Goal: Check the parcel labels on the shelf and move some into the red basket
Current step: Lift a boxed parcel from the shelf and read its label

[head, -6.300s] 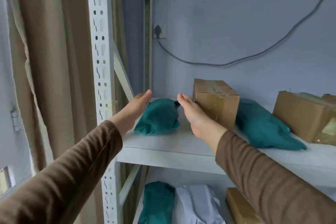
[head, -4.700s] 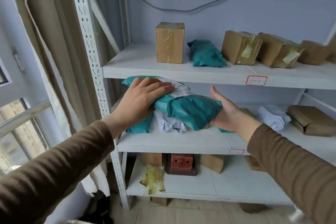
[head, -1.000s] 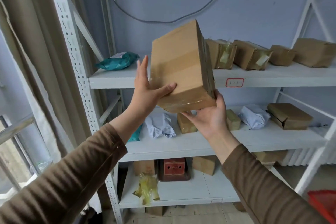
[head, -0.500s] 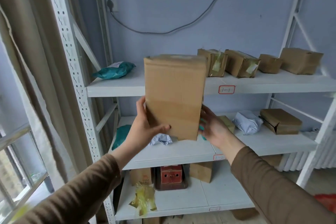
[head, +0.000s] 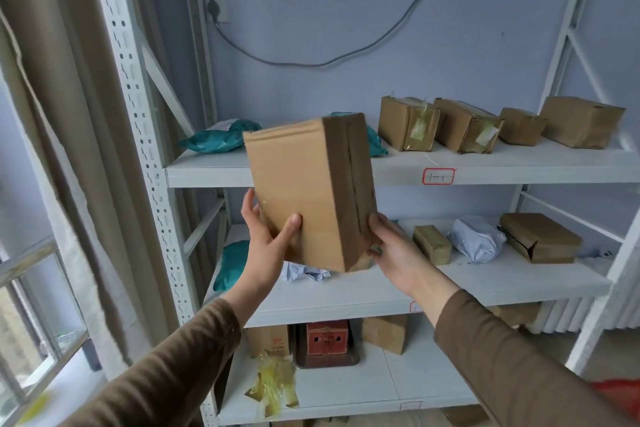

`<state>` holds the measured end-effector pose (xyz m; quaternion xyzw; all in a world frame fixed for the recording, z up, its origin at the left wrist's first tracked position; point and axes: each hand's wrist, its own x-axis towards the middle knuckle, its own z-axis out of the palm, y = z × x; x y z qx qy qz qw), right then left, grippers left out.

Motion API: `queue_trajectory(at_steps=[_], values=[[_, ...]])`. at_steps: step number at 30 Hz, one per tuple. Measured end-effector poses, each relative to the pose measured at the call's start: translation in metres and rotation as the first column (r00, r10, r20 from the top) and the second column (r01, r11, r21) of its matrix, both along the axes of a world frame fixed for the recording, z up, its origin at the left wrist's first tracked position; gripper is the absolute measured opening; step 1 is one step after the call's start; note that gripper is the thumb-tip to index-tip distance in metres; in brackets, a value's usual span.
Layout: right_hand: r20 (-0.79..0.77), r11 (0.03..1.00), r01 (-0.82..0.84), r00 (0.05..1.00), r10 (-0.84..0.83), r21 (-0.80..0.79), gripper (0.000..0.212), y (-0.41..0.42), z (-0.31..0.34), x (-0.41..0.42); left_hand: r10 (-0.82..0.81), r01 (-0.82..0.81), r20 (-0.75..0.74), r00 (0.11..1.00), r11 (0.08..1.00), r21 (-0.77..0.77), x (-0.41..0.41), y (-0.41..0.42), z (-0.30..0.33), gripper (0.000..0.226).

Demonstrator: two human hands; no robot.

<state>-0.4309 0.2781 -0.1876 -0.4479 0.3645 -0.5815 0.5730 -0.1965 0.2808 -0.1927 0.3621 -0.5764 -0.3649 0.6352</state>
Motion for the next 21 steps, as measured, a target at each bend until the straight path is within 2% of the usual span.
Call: queue_trajectory(at_steps=[2, 4, 7, 9, 11, 13, 16, 18, 21], values=[[0.04, 1.0, -0.022, 0.999, 0.023, -0.01, 0.016, 0.001, 0.004, 0.008, 0.034, -0.033, -0.015, 0.999, 0.998, 0.048, -0.001, -0.01, 0.005, 0.077], [0.136, 0.998, -0.059, 0.989, 0.062, -0.02, 0.022, 0.004, 0.009, 0.018, 0.023, -0.026, 0.035, 0.999, 0.996, 0.091, -0.002, -0.021, 0.005, 0.071], [0.138, 0.998, 0.008, 0.99, 0.0, -0.057, 0.035, 0.008, 0.02, 0.034, -0.126, 0.119, 0.026, 0.992, 0.976, 0.183, -0.004, -0.029, 0.008, 0.075], [0.06, 0.988, 0.103, 0.993, -0.097, -0.111, 0.032, 0.013, 0.028, 0.044, -0.22, 0.236, -0.096, 0.971, 0.948, 0.215, -0.009, -0.017, 0.018, 0.079], [-0.027, 0.961, 0.167, 0.984, -0.177, -0.221, 0.036, 0.016, 0.03, 0.049, -0.252, 0.296, -0.203, 0.946, 0.927, 0.229, -0.012, -0.01, 0.026, 0.068], [-0.131, 0.921, 0.172, 0.964, -0.23, -0.349, 0.042, 0.024, 0.035, 0.054, -0.259, 0.362, -0.341, 0.904, 0.887, 0.287, -0.009, -0.01, 0.027, 0.065], [-0.311, 0.819, 0.131, 0.883, -0.353, -0.559, 0.04, 0.034, 0.042, 0.065, -0.227, 0.462, -0.56, 0.797, 0.826, 0.322, 0.001, -0.017, 0.018, 0.073], [-0.35, 0.741, 0.129, 0.82, -0.453, -0.659, 0.038, 0.031, 0.04, 0.071, -0.214, 0.51, -0.66, 0.72, 0.808, 0.295, 0.003, -0.018, 0.013, 0.076], [-0.337, 0.671, 0.185, 0.752, -0.567, -0.718, 0.038, 0.021, 0.034, 0.068, -0.202, 0.528, -0.724, 0.659, 0.81, 0.255, 0.006, -0.021, 0.008, 0.077]])
